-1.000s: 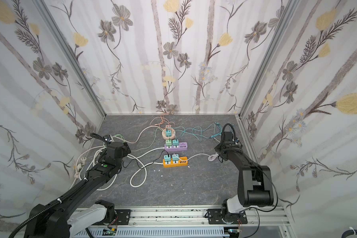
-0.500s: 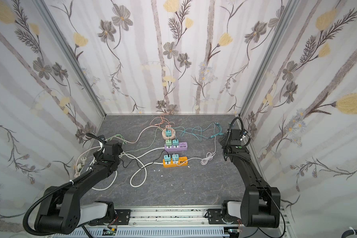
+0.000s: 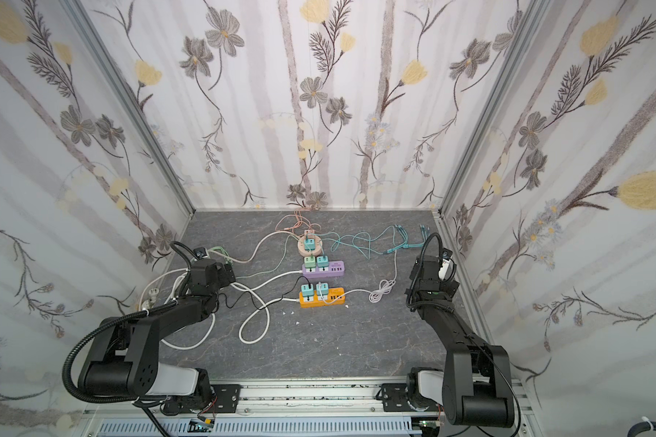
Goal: Insert the plug
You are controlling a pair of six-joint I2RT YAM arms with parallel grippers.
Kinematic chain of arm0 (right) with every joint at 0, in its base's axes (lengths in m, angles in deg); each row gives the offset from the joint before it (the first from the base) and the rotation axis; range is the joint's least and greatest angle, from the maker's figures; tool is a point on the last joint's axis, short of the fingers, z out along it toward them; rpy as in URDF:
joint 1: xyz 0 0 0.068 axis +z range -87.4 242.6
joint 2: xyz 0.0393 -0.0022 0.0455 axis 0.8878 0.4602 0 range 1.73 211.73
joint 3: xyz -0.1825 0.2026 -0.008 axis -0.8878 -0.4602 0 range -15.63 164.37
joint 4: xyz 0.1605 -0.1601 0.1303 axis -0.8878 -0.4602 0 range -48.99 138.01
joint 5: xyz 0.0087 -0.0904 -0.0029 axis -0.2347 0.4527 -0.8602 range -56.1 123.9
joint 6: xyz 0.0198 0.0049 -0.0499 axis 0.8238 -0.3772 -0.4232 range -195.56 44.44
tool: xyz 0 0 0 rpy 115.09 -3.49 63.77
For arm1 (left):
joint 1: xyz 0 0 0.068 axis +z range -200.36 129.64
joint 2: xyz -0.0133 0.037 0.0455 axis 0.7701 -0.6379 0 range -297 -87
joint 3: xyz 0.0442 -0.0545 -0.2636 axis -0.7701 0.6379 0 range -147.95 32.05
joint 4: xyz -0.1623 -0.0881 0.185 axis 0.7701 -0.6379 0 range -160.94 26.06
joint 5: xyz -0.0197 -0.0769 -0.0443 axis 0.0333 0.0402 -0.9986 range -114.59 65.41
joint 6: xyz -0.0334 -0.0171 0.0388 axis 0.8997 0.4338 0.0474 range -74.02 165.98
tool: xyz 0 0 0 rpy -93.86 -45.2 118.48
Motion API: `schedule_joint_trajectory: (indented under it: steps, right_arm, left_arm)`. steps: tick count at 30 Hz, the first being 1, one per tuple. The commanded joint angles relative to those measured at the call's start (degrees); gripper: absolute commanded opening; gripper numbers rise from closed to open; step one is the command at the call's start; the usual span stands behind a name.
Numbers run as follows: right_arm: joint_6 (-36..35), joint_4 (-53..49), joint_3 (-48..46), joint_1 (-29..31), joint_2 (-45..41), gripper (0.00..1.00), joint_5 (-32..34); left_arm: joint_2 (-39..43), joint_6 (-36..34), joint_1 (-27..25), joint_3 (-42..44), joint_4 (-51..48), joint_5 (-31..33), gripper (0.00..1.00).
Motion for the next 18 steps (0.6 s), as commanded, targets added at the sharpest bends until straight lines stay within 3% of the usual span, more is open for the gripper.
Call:
schedule_joint_trajectory:
  steps: [1, 3, 7, 12, 13, 18]
  right_arm:
    - [-3.0, 17.03, -3.19, -0.11, -0.52, 0.99, -3.45]
    - [-4.61, 24.24, -6.14, -0.32, -0.38, 0.99, -5.68]
    - [-6.54, 28.91, -8.65, -0.46, -0.6, 0.99, -10.33]
    - [-10.47, 41.75, -14.78, -0.46, -0.34, 0.99, -18.98]
    - [-10.96, 44.95, -16.13, -0.46, 0.25, 0.99, -20.3]
    - [-13.15, 54.3, -19.31, -0.46, 3.89, 0.99, -25.64]
  left_arm:
    - [-2.31, -4.86, -0.01, -0.33, 8.48, -4.22, 1.0]
    - [-3.94, -5.82, 0.04, 1.0, 13.18, -5.24, 1.0]
    - [-4.2, -7.35, -0.26, 4.72, 19.63, -8.38, 1.0]
    - [-8.43, -9.38, -1.38, 11.28, 36.48, -8.62, 1.0]
    - [-6.92, -8.56, -1.55, 10.48, 31.8, -7.71, 1.0]
    - [-7.26, -4.04, -0.29, 8.29, 28.41, -0.24, 1.0]
